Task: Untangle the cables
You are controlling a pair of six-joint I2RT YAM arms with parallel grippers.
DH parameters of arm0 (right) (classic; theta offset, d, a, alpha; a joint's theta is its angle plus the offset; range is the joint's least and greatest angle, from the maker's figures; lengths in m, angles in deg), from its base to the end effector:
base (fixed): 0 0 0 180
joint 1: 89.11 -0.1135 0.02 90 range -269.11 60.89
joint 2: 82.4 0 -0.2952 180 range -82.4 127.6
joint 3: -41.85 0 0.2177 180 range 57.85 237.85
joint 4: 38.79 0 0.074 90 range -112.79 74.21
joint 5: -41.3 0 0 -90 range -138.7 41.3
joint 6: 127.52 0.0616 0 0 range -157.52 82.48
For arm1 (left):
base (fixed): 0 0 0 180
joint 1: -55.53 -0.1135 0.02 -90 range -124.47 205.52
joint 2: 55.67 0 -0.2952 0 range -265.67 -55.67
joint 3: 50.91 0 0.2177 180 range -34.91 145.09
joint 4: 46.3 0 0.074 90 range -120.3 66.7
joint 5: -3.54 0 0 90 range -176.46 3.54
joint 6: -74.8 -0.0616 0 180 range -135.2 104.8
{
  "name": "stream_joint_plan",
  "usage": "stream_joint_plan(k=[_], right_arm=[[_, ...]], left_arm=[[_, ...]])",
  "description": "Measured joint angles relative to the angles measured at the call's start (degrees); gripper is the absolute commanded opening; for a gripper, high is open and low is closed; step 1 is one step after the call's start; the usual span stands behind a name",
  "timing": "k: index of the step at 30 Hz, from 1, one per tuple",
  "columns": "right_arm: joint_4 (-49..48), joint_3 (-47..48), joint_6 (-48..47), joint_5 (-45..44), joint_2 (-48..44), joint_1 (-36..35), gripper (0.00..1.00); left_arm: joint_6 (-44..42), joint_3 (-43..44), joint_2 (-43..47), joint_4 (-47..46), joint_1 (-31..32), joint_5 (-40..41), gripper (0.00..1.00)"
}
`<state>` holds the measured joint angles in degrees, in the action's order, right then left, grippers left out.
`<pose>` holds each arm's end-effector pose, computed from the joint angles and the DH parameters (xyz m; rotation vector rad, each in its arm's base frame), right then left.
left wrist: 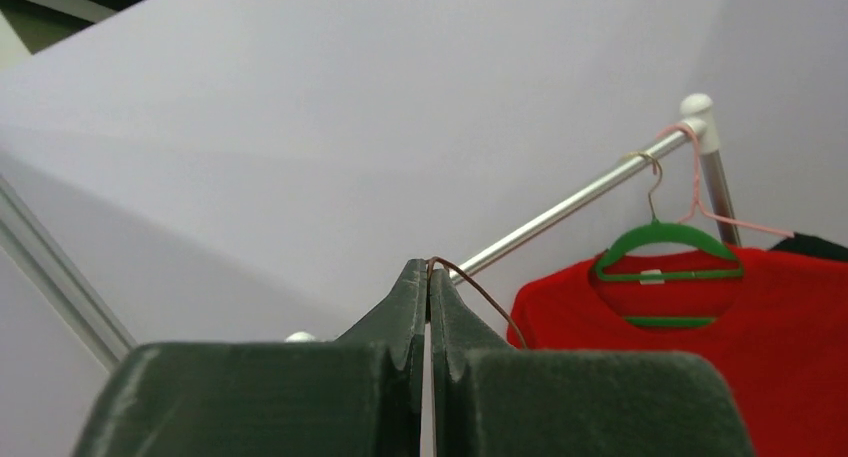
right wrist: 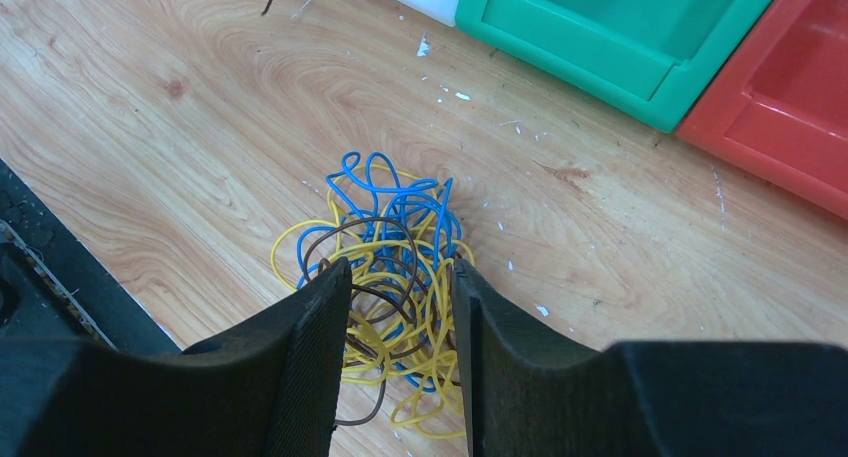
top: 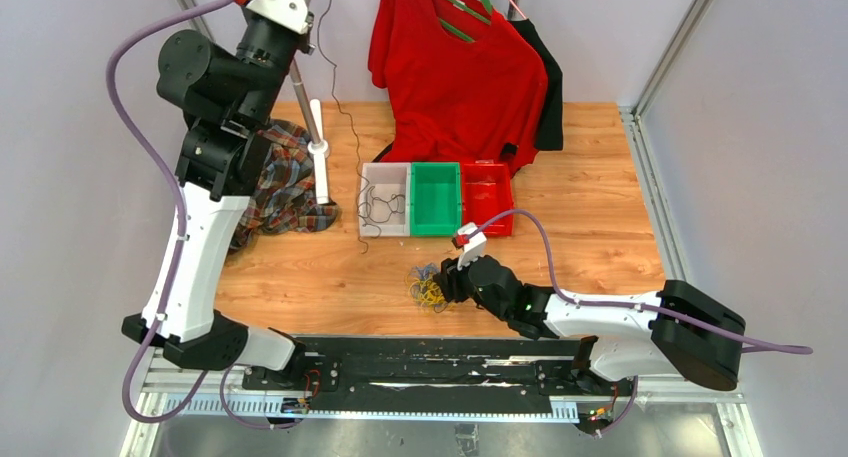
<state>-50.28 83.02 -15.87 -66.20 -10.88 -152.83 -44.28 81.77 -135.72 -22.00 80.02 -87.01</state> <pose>0.1228 0.2069 0.2406 -0.4967 1.8861 0.7206 0.2004 -0.0919 0.6416 0.4929 0.9572 0.0671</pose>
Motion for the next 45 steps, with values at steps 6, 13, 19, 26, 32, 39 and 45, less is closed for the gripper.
stream_joint_plan(k=[6, 13, 19, 26, 32, 39, 45], right_arm=[[0.52, 0.0, 0.02, -0.13, 0.0, 0.0, 0.42], [0.59, -0.02, 0.04, -0.13, 0.24, 0.0, 0.42], [0.83, -0.02, 0.07, -0.13, 0.24, 0.0, 0.42], [1.01, -0.02, 0.07, -0.15, 0.22, 0.0, 0.42], [1.25, -0.02, 0.13, -0.15, 0.13, 0.0, 0.42], [1.4, -0.02, 0.39, -0.15, 0.0, 0.0, 0.42], [1.84, -0.02, 0.59, -0.13, -0.22, 0.0, 0.41]], left_arm=[[0.59, -1.46, 1.6, -8.0, 0.0, 2.64, 0.01], [0.55, -3.58, 3.45, -12.61, 0.0, 3.39, 0.0], [0.0, -8.04, 4.35, -12.72, 0.0, 3.21, 0.0], [-0.33, -9.68, 3.15, -11.52, 0.0, 3.06, 0.0], [-0.57, -9.73, 2.64, -11.15, 0.0, 2.86, 0.0], [-0.74, -9.77, 2.19, -11.06, 0.0, 2.64, 0.01], [-0.74, -9.84, 1.36, -10.69, 0.0, 2.45, 0.0]])
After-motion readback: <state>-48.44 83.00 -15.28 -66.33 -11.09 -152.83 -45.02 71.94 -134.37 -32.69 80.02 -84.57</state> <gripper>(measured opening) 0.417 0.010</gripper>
